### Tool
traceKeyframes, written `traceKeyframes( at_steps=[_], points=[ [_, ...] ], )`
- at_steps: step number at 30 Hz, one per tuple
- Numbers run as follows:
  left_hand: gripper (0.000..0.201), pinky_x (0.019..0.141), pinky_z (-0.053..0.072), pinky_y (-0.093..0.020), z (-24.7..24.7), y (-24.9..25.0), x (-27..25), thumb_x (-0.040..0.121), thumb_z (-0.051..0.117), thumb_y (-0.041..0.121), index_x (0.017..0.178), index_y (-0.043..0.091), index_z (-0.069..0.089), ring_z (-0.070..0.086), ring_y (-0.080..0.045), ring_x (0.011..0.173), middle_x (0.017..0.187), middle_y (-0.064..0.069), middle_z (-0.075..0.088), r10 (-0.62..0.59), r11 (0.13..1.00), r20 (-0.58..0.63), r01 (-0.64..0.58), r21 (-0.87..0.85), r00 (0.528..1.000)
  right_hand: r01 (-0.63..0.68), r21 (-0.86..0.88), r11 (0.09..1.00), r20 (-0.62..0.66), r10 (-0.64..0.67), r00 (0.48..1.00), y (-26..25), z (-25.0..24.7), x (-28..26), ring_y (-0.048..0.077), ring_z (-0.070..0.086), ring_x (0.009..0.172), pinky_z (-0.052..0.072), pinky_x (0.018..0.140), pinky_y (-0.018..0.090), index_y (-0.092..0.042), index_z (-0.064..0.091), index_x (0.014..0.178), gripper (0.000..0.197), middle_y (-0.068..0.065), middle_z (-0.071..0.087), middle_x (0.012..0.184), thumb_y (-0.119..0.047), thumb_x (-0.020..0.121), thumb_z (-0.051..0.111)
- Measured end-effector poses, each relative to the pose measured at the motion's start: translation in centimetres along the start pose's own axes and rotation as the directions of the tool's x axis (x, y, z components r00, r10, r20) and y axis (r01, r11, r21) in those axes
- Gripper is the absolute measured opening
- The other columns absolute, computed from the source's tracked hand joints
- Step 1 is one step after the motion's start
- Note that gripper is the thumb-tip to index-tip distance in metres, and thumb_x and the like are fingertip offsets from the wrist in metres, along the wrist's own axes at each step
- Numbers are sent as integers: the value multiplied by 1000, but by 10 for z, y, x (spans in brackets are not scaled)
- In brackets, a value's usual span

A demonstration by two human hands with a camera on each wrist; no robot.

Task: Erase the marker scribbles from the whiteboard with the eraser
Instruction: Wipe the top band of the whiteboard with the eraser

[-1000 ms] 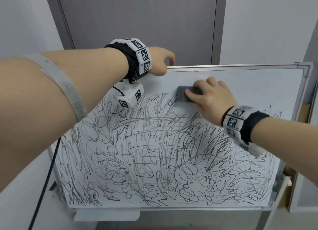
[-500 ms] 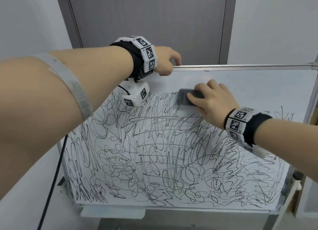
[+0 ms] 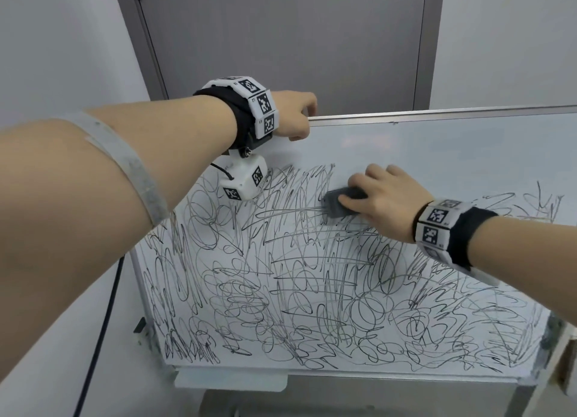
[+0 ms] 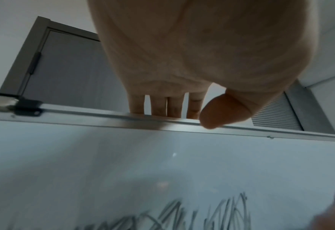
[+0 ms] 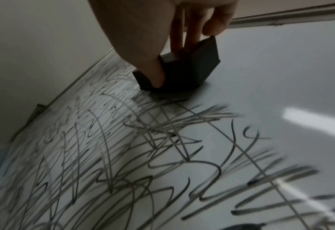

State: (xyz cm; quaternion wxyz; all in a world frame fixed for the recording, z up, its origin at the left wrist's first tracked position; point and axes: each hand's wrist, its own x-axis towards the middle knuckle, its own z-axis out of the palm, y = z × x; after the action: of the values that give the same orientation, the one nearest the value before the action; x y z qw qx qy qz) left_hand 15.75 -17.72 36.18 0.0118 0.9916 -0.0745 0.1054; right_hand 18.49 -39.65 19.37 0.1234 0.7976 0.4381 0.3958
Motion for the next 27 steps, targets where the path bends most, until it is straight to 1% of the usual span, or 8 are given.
traceKeyframes(
  at_steps=[5, 11, 14, 16, 18, 21, 24, 27],
  points=[
    [52, 73, 47, -35, 0, -22, -14, 70, 62, 8, 119, 16, 49, 58, -28, 92, 104, 0, 63, -28, 999, -17, 28, -38, 999, -257, 58, 965, -187, 264, 946, 14, -16, 24, 35, 48, 89, 39, 68, 41, -16, 67, 118, 44, 14, 58, 109, -8, 76, 72],
    [61, 88, 52, -39, -3, -30, -23, 69, 65, 8, 127, 22, 50, 58, -27, 104, 116, 3, 61, -5, 999, 1, 5, -37, 1000, -46, -13, 999, -17, 46, 999, -22, -1, 11, 32, 48, 88, 41, 65, 40, -20, 68, 113, 45, 9, 58, 107, -9, 71, 76],
    [70, 88, 52, -39, -5, -32, -27, 62, 63, 17, 128, 34, 48, 59, -26, 103, 117, 3, 63, -2, 1000, 47, 3, -20, 999, -192, 0, 981, -91, 191, 977, -8, -14, 22, 33, 48, 90, 39, 68, 40, -19, 67, 116, 46, 11, 58, 110, -10, 72, 77],
    [70, 85, 50, -37, -7, -35, -27, 66, 64, 15, 131, 37, 47, 59, -25, 97, 113, 0, 65, 6, 1000, 59, -5, -9, 998, -260, 27, 965, -142, 262, 955, -6, -20, 27, 34, 47, 90, 38, 69, 41, -18, 66, 117, 46, 13, 58, 110, -9, 73, 75],
    [70, 84, 50, -36, -7, -39, -25, 71, 64, 11, 134, 36, 45, 57, -26, 94, 114, -4, 65, 13, 1000, 55, -13, 4, 998, -189, 6, 982, -109, 188, 976, -17, -14, 23, 33, 47, 89, 39, 68, 40, -18, 67, 115, 43, 11, 58, 109, -9, 73, 75],
    [73, 93, 51, -41, -8, -43, -25, 73, 64, 11, 138, 36, 43, 58, -29, 104, 120, -6, 62, 22, 1000, 47, -23, 20, 999, -83, -38, 996, -6, 82, 997, -31, -6, 13, 30, 46, 87, 39, 65, 37, -20, 68, 112, 43, 9, 57, 107, -8, 71, 76],
    [73, 93, 51, -41, -8, -44, -25, 73, 63, 10, 139, 36, 43, 58, -29, 106, 122, -4, 61, 24, 1000, 55, -25, 16, 998, -196, -19, 980, -83, 194, 977, -16, -18, 25, 31, 46, 90, 38, 68, 38, -20, 65, 118, 46, 10, 56, 111, -12, 74, 75],
    [67, 84, 49, -36, -7, -42, -26, 73, 61, 8, 134, 30, 45, 58, -26, 99, 120, 1, 61, 3, 1000, 24, -4, 8, 1000, -239, 26, 971, -159, 240, 958, -11, -24, 34, 35, 48, 90, 42, 68, 43, -17, 66, 120, 47, 14, 58, 110, -9, 74, 73]
  ],
)
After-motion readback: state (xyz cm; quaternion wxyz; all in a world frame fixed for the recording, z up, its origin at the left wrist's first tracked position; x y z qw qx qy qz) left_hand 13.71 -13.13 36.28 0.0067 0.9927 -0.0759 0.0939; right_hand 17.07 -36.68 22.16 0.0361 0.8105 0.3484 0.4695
